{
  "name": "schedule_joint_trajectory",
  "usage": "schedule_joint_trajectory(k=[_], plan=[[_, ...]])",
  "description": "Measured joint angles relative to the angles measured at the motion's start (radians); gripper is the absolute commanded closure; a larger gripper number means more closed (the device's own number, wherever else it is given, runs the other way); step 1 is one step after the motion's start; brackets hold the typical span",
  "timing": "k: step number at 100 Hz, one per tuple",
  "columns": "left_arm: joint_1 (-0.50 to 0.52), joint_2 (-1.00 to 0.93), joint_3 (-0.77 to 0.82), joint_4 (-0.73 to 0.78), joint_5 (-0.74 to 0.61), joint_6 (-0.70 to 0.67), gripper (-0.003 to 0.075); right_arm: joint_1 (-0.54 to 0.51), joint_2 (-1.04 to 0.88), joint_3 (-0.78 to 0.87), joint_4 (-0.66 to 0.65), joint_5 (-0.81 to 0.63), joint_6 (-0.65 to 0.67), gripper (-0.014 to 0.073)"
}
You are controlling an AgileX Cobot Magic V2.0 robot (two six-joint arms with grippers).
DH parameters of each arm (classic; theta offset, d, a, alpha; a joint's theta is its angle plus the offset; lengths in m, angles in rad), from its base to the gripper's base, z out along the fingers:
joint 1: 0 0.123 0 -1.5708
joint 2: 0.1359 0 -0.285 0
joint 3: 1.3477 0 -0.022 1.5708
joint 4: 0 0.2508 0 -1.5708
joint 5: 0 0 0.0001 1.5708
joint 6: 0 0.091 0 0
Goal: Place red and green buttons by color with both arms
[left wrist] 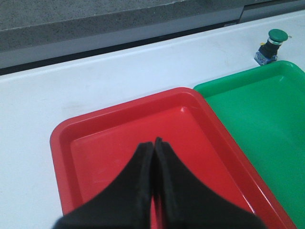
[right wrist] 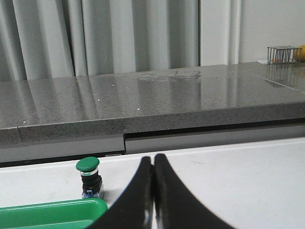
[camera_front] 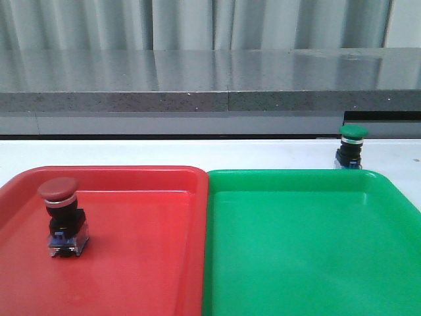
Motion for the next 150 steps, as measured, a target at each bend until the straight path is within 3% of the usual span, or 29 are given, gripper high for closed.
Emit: schedule_joint_trajectory(k=[43, 80, 106, 122, 150], plan=[[0.004, -0.241, 0.146, 0.082, -0.054, -0.016, 0.0741, 0.0, 0.0, 0.0, 0.0, 0.0, 0.0, 0.0657], [0.285, -0.392, 0.379, 0.097, -0.415, -0.037, 0.0741, 0.0, 0.0, 0.0, 0.0, 0.002, 0.0, 0.0657], [0.388, -0.558, 0.522, 0.094, -0.471, -0.001, 0.0741, 0.0, 0.0, 0.0, 0.0, 0.002, -0.002, 0.0657], [0.399, -0.653, 0.594, 0.043, -0.486, 0.072, 0.0741, 0.0, 0.0, 0.0, 0.0, 0.002, -0.004, 0.0657], [0.401, -0.683, 0.611, 0.029, -0.489, 0.072, 0.0741, 0.0, 0.0, 0.0, 0.0, 0.002, -0.004, 0.0657]])
